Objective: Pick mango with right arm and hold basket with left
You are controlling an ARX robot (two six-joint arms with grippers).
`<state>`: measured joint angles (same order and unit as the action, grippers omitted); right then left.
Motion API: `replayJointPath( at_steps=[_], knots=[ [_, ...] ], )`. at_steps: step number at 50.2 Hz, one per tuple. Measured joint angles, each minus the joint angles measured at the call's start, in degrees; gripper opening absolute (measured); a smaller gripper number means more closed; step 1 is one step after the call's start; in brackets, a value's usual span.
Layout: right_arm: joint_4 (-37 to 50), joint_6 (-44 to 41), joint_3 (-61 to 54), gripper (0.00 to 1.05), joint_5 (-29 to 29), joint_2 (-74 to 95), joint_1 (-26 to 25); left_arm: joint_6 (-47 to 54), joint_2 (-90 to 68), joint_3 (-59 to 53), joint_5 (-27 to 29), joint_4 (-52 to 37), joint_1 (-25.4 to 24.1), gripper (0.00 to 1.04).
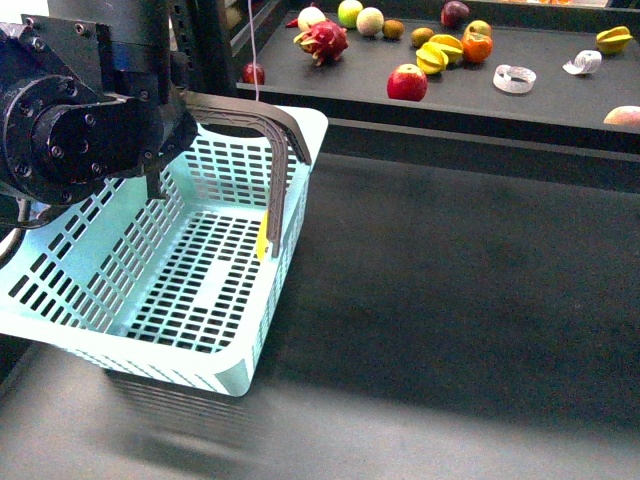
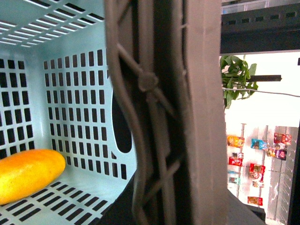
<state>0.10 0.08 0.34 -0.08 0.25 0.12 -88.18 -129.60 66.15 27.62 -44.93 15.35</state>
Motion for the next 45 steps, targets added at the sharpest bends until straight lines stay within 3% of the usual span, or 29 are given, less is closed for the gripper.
replayJointPath(
  at_steps=[4,19,31,45],
  knots=[
    [-0.02,0.0,0.0,0.97,0.0,0.0,0.0,-0.52,-0.44,1.07,-1.18,1.77,-0.2,0.16],
    [0.0,0.0,0.0,0.97,0.0,0.0,0.0,-3.28,-0.37,1.92,-2.47,6.97,0.22,0.62],
    [0.0,0.0,0.0,0.97,0.02,0.0,0.0,-1.99,7.63,-4.15,-1.49,8.48,1.01,0.98],
    [0.0,0.0,0.0,0.97,0.0,0.0,0.0,9.05,28.3,-23.96,4.87,6.1,1.73,0.97]
  ],
)
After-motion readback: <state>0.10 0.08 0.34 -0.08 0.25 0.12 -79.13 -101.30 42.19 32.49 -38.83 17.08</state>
